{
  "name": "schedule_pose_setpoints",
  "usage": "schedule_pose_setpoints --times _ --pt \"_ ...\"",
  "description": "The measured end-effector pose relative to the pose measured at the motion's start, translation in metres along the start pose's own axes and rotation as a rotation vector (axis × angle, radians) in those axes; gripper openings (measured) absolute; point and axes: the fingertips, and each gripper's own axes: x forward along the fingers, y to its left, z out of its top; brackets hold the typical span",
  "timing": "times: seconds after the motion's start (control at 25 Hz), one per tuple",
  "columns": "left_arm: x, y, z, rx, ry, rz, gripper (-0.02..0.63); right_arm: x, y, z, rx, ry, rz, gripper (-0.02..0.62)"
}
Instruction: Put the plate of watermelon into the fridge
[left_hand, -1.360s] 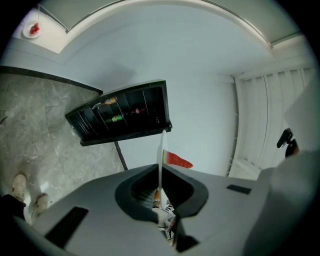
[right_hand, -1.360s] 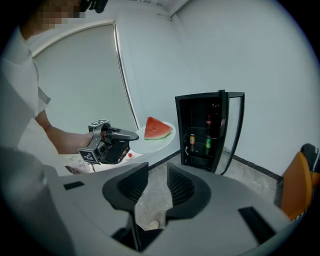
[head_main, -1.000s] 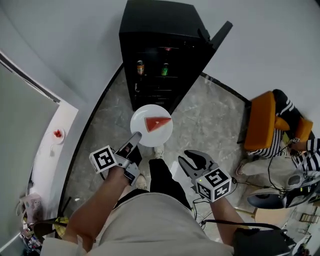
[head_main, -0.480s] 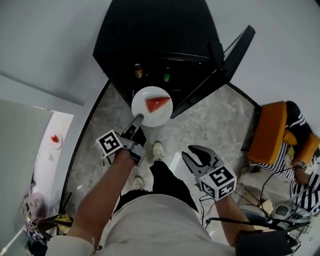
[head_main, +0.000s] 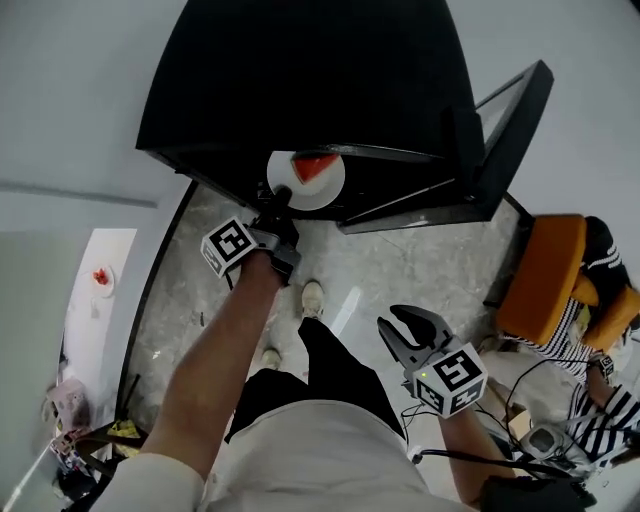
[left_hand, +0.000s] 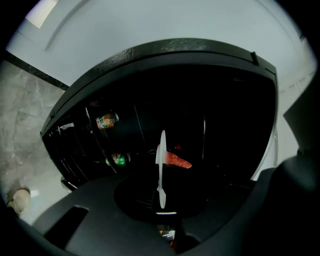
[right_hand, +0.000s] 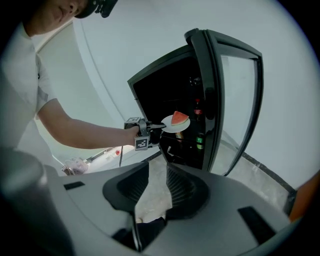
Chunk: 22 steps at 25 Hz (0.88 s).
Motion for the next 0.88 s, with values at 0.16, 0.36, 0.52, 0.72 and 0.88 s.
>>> schedule_pose_setpoints --times 0.16,0.36,0.52,0.72,0.88 --pt "0.028 0.017 0.010 0.006 -0.013 0.027 0.021 0.004 -0.014 -0.002 0.020 0.013 -0.011 0.123" --pt "0.055 0.034 0.012 0.004 -0.020 0.058 0.021 0.008 -0.020 -0.004 0.029 0.022 -0.006 0.122" --pt "0.068 0.041 0.013 0.008 -0.023 0.074 0.021 0.013 -0.021 -0.009 0.028 0.034 0.008 0.123" --pt "0.071 0.052 0.014 0.013 -0.022 0.108 0.023 0.016 -0.018 -0.012 0.033 0.048 0.023 0.123" --pt "0.074 0.056 0.017 0.026 -0.022 0.137 0.025 0.017 -0.020 -0.014 0.040 0.059 0.026 0.123"
